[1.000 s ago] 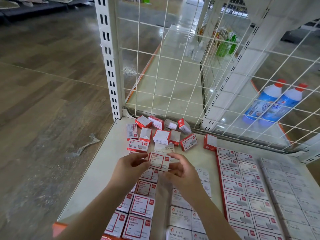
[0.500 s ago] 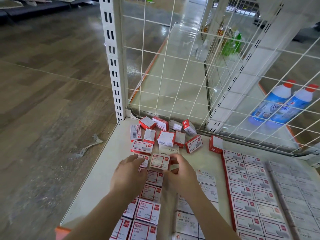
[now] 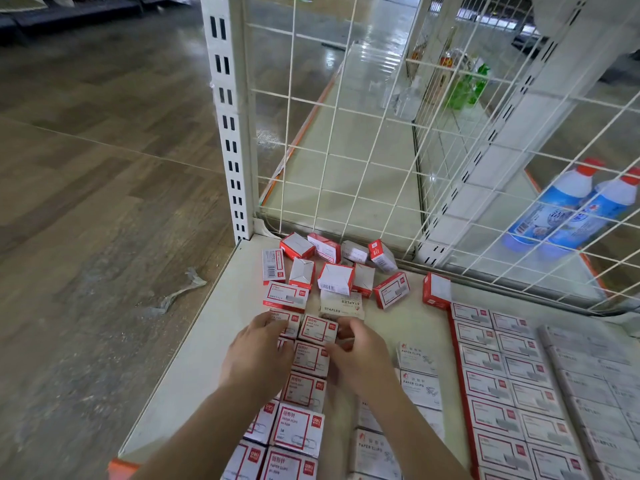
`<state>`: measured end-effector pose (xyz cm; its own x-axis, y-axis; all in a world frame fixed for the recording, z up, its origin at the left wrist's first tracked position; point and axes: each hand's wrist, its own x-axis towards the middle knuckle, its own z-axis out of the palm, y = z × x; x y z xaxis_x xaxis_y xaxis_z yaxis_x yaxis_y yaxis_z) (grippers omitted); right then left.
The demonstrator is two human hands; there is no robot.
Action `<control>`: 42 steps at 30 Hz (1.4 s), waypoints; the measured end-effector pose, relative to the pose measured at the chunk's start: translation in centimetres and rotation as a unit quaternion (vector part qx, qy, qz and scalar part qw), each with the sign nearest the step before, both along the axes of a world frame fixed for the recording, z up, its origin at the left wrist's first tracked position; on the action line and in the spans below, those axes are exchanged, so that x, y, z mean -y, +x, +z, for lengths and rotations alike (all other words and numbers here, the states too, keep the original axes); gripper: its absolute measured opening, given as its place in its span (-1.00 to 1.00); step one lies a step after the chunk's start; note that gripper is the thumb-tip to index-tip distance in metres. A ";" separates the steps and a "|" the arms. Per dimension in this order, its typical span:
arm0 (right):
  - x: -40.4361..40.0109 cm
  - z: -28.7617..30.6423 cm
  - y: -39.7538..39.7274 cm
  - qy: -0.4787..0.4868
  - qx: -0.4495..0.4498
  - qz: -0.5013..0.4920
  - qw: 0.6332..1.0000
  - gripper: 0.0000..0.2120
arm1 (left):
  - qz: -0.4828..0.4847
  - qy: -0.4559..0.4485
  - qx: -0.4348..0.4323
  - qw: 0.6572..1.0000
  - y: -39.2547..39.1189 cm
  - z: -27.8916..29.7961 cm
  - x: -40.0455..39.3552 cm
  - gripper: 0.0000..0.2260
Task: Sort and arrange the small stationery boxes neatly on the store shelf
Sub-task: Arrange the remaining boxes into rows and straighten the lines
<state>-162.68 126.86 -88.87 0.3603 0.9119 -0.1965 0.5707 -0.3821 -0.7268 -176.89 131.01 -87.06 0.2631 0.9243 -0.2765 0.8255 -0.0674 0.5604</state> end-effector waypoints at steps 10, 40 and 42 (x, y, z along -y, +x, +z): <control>0.3 -0.1 -0.4 0.026 0.046 0.001 0.999 -0.85 | -0.043 -0.001 -0.041 0.998 -0.1 -0.2 0.1 -0.63; 0.6 -1.4 0.7 0.060 0.042 -0.039 0.997 -0.98 | -0.122 0.022 -0.068 0.990 0.2 0.4 -0.1 -0.59; 0.6 -1.3 1.3 0.062 0.052 -0.058 0.995 -0.95 | -0.166 0.027 -0.089 0.982 0.5 0.6 -0.1 -0.60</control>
<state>-161.41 126.22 -90.16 0.4767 0.8780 -0.0417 0.6032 -0.3613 -0.7110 -176.40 131.08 -86.48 0.5045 0.8105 -0.2975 0.8372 -0.3751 0.3979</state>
